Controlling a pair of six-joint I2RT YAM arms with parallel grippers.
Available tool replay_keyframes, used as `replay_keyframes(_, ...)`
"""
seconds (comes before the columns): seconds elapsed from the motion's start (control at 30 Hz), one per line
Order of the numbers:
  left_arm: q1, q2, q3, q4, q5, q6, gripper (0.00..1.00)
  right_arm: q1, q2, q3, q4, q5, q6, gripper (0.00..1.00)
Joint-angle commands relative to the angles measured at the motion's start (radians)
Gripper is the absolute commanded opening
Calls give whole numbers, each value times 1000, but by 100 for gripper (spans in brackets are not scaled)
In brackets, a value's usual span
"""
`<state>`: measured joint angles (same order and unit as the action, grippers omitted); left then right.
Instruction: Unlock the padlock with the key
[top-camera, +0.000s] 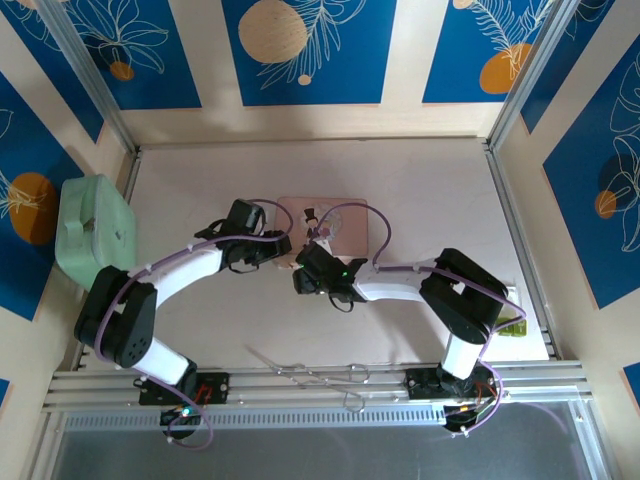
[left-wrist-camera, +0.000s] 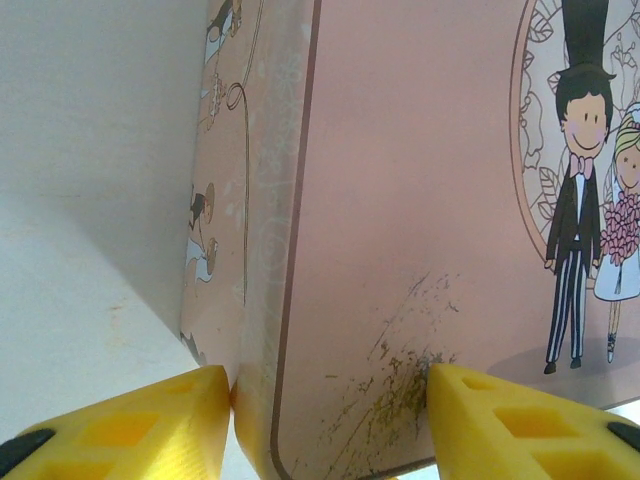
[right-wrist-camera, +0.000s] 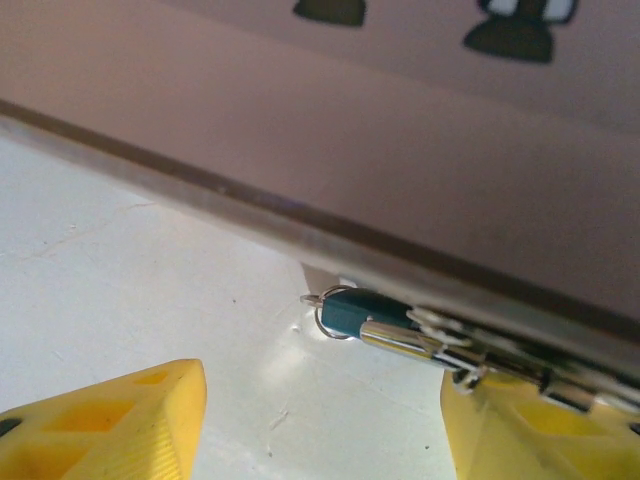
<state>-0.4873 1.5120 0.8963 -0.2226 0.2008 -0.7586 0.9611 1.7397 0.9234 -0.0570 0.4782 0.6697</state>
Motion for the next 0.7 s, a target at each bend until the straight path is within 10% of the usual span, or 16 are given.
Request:
replay_keyframes(0.0,-8,-21,-23,-23,37,-14,53,-6,-56,0,33,38,-8,65)
replay_keyframes(0.67,-30,-30,-30,-21,38,-24,51,-17,-41,-8,32,55,30,59)
